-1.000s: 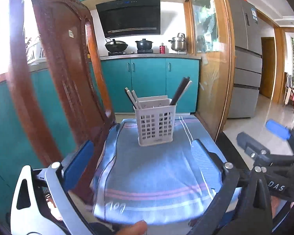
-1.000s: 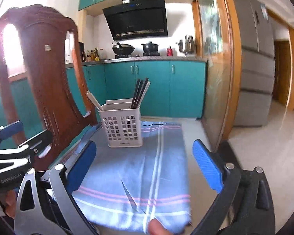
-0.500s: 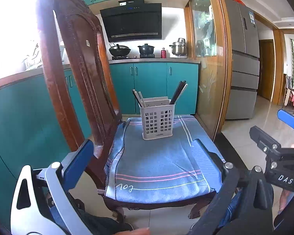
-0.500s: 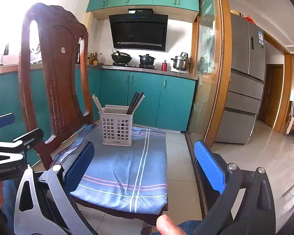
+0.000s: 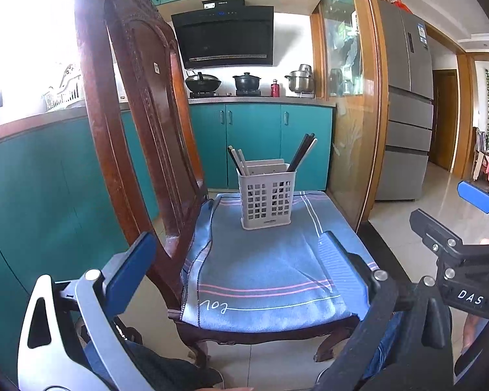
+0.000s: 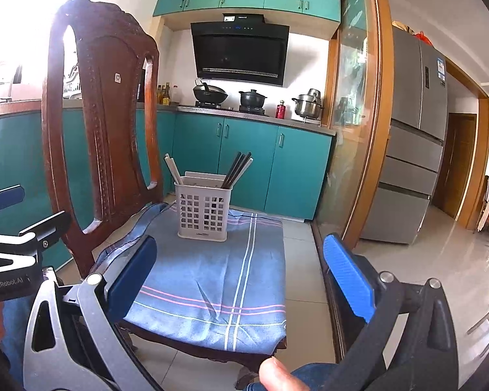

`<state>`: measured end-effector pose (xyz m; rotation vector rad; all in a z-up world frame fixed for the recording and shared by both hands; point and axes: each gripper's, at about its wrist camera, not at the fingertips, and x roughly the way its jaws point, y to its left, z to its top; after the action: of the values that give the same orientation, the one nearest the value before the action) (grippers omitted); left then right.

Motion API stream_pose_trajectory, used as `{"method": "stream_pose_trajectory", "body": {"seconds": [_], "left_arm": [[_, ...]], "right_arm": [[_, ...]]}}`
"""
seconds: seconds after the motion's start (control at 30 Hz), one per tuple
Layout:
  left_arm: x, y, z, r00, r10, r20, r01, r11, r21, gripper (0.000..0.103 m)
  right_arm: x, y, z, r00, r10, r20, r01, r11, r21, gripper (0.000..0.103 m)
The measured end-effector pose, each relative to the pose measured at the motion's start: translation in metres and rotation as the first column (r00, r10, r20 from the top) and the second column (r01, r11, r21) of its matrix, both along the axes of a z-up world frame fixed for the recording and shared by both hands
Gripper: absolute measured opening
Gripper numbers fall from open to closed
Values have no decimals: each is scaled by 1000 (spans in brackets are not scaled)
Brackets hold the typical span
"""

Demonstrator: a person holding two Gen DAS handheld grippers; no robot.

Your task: Organize utensils

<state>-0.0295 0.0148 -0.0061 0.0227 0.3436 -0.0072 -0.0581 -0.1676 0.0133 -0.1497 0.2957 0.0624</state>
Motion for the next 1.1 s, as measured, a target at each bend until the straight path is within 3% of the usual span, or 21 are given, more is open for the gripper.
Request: {"method": "stream_pose_trajectory", "body": {"seconds": [1.1], "left_arm": [[4,-5,-5,999,-23,-31,23,1000,14,99]], "right_arm": [[-1,4,-3,1000,0,-13,0,1000,0,100]]}}
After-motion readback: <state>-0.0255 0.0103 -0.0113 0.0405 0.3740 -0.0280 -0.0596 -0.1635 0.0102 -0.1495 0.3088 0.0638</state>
